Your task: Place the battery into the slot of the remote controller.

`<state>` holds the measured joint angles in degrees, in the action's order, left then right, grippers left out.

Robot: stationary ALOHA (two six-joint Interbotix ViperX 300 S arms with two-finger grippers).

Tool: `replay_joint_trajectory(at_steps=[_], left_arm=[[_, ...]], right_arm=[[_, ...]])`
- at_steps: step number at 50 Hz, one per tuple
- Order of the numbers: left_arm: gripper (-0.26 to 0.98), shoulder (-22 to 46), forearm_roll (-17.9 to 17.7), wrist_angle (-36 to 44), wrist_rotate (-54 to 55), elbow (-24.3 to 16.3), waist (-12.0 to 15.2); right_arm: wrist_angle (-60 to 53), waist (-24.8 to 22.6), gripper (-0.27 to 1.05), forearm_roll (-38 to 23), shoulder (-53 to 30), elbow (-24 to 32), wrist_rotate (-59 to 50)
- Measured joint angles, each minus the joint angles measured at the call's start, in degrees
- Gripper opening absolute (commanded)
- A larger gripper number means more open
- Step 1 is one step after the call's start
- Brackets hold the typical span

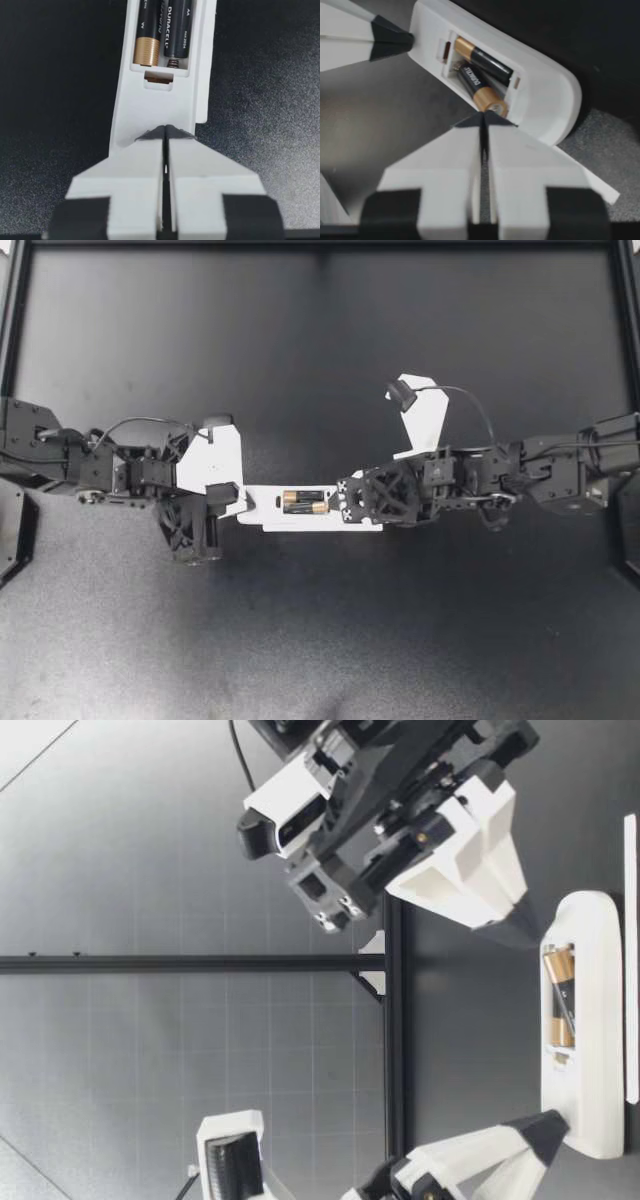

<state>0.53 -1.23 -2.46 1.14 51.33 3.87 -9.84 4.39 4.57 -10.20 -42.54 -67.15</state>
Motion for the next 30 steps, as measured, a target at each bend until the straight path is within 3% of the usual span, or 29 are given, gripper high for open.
replay_joint_trajectory(at_steps=[30], left_arm=[[-0.16, 0.0, 0.0, 0.0, 0.0, 0.0, 0.0]], right_arm=[[1.0, -0.1, -0.09, -1.5, -3.5, 2.8, 0.3]])
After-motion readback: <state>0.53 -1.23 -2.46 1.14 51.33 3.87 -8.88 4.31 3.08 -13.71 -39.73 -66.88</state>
